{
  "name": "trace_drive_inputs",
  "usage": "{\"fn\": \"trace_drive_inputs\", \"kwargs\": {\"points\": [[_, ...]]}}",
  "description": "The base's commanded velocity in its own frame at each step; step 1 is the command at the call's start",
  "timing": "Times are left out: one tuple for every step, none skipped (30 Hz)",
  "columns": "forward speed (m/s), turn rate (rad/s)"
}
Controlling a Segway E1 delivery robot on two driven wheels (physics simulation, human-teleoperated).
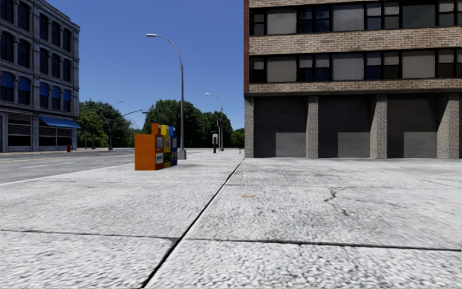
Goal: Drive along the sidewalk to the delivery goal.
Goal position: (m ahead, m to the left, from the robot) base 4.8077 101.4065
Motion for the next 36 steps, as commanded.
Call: {"fn": "trace_drive_inputs", "kwargs": {"points": [[2.00,0.00],[2.00,0.00],[2.00,0.00],[2.00,0.00],[2.00,0.00],[2.00,0.00],[2.00,0.00],[2.00,0.00],[2.00,0.00],[2.00,0.00],[2.00,0.00],[2.00,0.00],[2.00,0.00],[2.00,0.00],[2.00,0.00],[2.00,0.00],[2.00,0.00],[2.00,0.00],[2.00,0.00],[2.00,0.00],[2.00,0.00],[2.00,0.00],[2.00,0.00],[2.00,0.00],[2.00,0.00],[2.00,0.00],[2.00,0.00],[2.00,0.00],[2.00,0.00],[2.00,0.00],[2.00,0.00],[2.00,0.00],[2.00,0.00],[2.00,0.00],[2.00,0.00],[2.00,0.00]]}}
